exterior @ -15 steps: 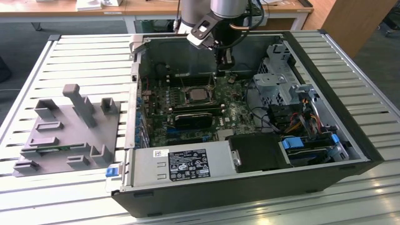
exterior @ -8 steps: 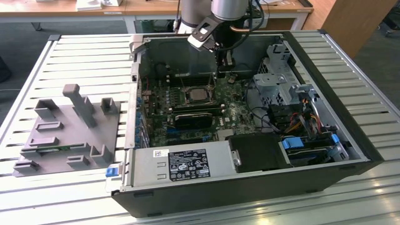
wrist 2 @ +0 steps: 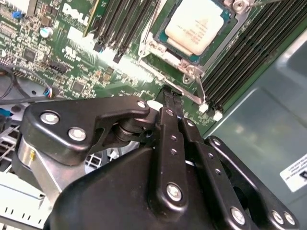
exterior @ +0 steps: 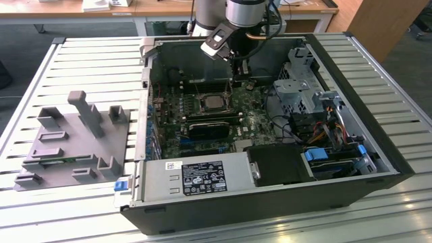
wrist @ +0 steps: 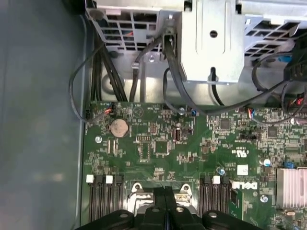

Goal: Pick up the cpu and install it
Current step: 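Close the cpu cover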

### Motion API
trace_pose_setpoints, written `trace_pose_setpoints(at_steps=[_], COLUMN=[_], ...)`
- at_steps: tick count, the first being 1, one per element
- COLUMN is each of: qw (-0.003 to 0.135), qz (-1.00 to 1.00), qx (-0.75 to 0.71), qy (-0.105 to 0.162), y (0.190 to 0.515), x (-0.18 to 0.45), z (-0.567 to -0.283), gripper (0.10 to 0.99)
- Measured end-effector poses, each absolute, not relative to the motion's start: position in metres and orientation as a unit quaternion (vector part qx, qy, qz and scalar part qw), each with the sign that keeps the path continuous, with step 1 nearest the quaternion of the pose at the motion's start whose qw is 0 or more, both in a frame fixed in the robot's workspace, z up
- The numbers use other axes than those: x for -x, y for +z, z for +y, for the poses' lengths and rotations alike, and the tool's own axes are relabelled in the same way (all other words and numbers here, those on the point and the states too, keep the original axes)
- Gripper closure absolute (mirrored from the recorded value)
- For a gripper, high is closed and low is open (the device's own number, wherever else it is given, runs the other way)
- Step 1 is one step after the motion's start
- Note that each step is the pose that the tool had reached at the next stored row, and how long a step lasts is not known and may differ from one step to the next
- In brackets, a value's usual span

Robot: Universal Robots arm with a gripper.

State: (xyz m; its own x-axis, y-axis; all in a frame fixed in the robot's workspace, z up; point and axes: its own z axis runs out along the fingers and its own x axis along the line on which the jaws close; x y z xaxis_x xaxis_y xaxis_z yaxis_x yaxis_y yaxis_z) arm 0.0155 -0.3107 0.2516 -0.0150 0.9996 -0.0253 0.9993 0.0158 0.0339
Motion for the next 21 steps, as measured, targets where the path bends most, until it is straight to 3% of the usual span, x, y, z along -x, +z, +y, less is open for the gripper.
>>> trace_pose_setpoints(at_steps=[21], qw=[0.021], qz=[0.712], qx=[-0.701], qy=[0.003], y=[0.233], x=[0.018], z=[-0.311], gripper=[0.980])
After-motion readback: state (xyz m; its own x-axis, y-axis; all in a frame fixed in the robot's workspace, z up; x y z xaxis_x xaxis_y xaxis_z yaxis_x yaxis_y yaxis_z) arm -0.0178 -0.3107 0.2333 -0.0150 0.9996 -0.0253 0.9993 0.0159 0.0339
